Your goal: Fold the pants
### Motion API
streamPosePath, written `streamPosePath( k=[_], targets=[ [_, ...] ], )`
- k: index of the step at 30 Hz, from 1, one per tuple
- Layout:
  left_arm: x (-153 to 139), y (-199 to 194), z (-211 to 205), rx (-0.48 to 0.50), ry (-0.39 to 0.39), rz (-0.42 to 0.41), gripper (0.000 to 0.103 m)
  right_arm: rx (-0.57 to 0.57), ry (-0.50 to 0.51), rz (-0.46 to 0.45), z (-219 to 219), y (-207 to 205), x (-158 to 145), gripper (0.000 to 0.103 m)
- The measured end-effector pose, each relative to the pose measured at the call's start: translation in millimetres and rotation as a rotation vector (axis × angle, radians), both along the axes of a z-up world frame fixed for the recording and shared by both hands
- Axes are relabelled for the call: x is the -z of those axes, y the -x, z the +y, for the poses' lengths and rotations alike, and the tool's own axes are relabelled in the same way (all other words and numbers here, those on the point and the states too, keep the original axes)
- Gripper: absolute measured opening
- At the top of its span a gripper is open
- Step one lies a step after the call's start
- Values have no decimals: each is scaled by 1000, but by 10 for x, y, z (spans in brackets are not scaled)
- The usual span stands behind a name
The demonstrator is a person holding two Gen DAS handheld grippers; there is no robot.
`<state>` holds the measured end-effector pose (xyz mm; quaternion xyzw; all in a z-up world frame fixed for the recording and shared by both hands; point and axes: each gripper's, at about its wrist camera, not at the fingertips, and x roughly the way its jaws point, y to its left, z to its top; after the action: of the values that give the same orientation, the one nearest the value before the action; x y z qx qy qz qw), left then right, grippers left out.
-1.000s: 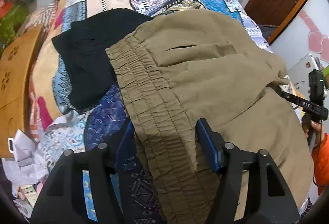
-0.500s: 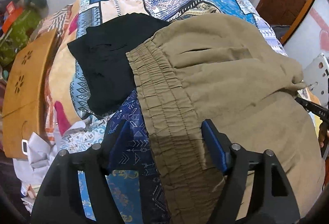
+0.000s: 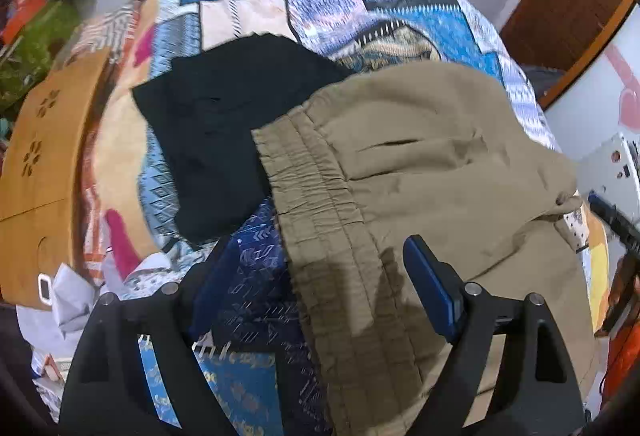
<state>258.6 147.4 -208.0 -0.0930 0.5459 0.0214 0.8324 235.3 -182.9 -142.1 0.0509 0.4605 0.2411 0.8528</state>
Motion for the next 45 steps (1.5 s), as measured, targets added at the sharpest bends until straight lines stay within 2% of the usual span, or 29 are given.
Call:
streamPosePath(
  k=[3, 6, 8, 10, 11, 13, 14, 16, 20, 22, 27, 32, 35, 38, 40, 44, 45],
  targets=[
    [183, -129, -43, 18, -17, 54, 84, -2, 6, 2, 59, -185, 70, 58],
    [321, -175, -22, 20, 15, 83, 85, 1, -51, 93, 58, -421, 275, 58],
    [357, -186, 0, 16, 33, 71, 85, 2, -85, 145, 75, -547, 422, 58],
    [365, -175, 21, -4, 18, 39, 82, -10, -86, 144, 131, -578, 471, 49],
    [356, -162, 29, -22, -17, 14, 78, -13, -70, 129, 150, -549, 461, 47],
    [355, -166, 31, -20, -43, -9, 64, -42, -32, 99, 222, -568, 467, 33],
    [362, -167, 16, -21, -57, -17, 62, -52, -23, 98, 247, -574, 479, 28],
    [379, -163, -9, -25, -97, -27, 61, -66, -25, 112, 257, -547, 526, 18],
    [412, -149, 8, -38, -111, -39, 62, -87, 75, 60, 349, -473, 591, 14],
    [428, -161, 35, -41, -111, -33, 67, -88, 124, 46, 387, -479, 624, 13],
    [409, -145, 28, -13, -166, -34, 78, -98, 170, 74, 433, -579, 697, 12],
    [304, -120, 109, -21, -114, -32, 78, -129, 234, 65, 463, -551, 589, 14],
    [130, -118, 179, -48, -109, -70, 79, -133, 253, 42, 465, -513, 452, 14],
    [-55, -169, 268, -66, -113, -121, 84, -128, 218, 6, 458, -507, 270, 27],
    [-150, -242, 338, -83, -125, -148, 86, -125, 192, -30, 467, -518, 123, 40],
    [-176, -412, 495, -121, -107, -160, 89, -131, 148, -102, 527, -582, -131, 46],
    [-157, -455, 538, -128, -102, -157, 89, -132, 138, -112, 547, -632, -174, 53]
  ],
)
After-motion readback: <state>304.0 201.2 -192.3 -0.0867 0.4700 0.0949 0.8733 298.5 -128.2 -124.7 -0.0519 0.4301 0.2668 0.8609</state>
